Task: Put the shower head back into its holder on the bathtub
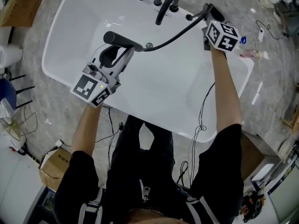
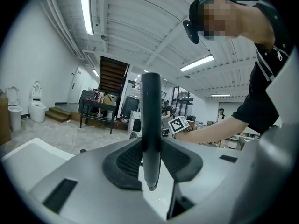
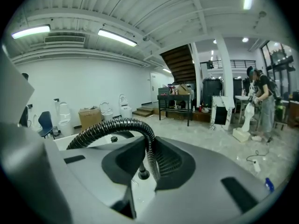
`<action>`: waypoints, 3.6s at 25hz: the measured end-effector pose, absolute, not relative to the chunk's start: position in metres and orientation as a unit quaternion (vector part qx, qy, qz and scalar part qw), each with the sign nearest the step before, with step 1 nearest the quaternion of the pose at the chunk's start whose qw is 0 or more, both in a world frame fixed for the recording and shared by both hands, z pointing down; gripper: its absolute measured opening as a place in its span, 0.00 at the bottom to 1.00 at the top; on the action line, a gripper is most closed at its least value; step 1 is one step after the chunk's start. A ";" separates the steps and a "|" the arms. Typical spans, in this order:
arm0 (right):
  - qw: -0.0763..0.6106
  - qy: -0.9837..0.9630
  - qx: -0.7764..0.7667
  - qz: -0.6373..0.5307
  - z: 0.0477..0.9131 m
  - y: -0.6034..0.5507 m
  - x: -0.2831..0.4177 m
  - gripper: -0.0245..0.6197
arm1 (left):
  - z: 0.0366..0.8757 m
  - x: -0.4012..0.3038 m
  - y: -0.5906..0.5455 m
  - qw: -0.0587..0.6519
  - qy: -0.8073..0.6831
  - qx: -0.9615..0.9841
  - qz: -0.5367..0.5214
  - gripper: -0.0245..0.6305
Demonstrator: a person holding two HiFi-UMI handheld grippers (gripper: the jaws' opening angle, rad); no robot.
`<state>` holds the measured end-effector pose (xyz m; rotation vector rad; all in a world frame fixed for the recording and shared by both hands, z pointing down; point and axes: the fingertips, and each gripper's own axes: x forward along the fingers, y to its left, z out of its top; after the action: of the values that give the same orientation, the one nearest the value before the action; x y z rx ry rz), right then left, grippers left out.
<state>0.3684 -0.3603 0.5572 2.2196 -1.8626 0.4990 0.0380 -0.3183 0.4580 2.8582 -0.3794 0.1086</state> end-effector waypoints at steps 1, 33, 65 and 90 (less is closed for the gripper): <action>0.101 -0.630 0.751 0.172 0.564 -0.362 0.368 0.15 | 0.462 0.037 -0.319 0.128 -0.131 0.982 0.038 0.24; 0.112 -0.562 0.768 0.286 0.764 -0.371 0.370 0.20 | 0.535 0.041 -0.316 0.126 -0.127 0.983 0.040 0.24; 0.152 -0.559 0.755 0.307 0.724 -0.132 0.291 0.05 | 0.454 0.147 -0.295 0.063 -0.104 0.993 -0.001 0.24; 0.100 -0.526 0.775 0.336 0.722 0.009 0.265 0.05 | 0.566 0.294 -0.296 0.002 -0.122 0.991 0.062 0.24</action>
<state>0.2649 0.0085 0.7217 2.2910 -1.5535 0.9946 0.2938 -0.2957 0.5658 3.1080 -0.3830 0.1932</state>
